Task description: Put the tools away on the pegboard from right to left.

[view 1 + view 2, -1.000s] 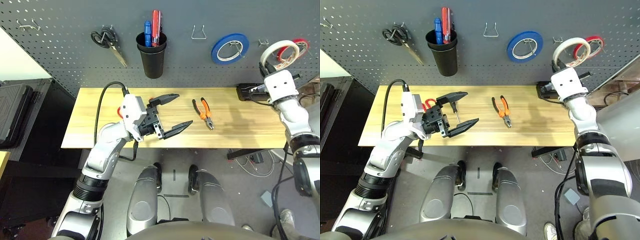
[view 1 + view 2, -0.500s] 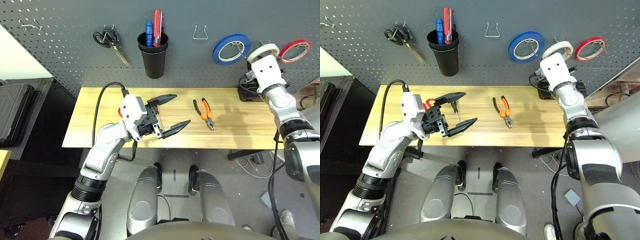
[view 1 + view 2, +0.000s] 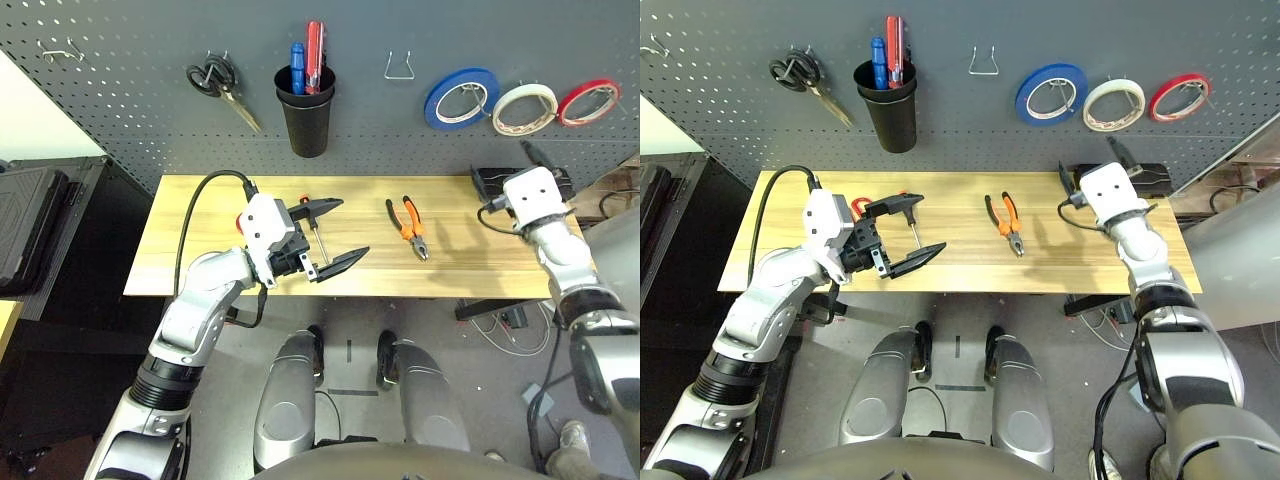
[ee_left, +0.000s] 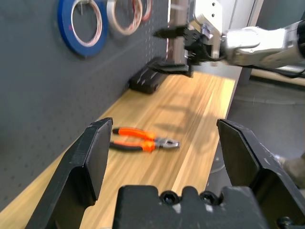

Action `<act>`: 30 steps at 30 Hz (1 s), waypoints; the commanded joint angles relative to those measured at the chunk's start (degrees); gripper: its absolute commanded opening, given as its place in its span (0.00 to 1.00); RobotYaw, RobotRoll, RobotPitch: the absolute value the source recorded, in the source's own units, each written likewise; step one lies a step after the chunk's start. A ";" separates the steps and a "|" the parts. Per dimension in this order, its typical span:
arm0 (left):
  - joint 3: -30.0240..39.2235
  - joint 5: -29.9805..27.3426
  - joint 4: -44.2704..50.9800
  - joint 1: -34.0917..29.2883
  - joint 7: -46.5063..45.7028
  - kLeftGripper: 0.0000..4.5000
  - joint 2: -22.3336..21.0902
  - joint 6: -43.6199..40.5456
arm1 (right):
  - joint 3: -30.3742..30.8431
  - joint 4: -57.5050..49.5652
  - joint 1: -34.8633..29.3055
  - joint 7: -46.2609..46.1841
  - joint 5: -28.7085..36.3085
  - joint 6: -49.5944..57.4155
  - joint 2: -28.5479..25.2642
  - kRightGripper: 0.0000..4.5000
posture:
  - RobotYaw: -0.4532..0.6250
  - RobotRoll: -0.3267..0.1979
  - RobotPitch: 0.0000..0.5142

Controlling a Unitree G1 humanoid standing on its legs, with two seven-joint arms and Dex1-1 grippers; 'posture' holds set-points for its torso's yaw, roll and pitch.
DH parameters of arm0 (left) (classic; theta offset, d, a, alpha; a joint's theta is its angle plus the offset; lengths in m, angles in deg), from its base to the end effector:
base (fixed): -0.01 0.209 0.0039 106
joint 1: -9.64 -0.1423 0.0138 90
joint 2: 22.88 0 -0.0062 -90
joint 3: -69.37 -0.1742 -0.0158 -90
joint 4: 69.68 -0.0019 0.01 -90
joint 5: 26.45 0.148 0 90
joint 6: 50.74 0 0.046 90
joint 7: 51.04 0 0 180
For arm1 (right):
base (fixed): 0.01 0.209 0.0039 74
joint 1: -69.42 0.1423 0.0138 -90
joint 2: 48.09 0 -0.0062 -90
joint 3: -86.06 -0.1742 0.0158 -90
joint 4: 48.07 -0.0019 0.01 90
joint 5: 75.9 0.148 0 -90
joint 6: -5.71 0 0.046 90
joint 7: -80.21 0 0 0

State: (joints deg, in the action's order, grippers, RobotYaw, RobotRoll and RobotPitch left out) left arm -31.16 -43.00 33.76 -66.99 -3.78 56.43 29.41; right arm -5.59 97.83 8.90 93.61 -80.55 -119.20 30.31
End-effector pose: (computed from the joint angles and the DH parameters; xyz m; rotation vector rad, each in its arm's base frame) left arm 0.2406 0.1633 0.1395 0.2824 -0.1149 -1.1043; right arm 0.2796 -0.2673 0.0603 -0.5343 -0.0912 0.1773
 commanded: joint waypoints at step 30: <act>-5.87 13.85 -1.27 -0.06 -1.41 1.00 -5.21 -9.31 | 1.44 -6.86 16.66 8.43 7.20 70.23 11.12 0.99 | 0.63 0.62 0.51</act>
State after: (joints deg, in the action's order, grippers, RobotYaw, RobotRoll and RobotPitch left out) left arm -35.94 -29.91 32.61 -65.97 -5.21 51.24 20.57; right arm -4.48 88.00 25.33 101.97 -72.85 -49.33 40.95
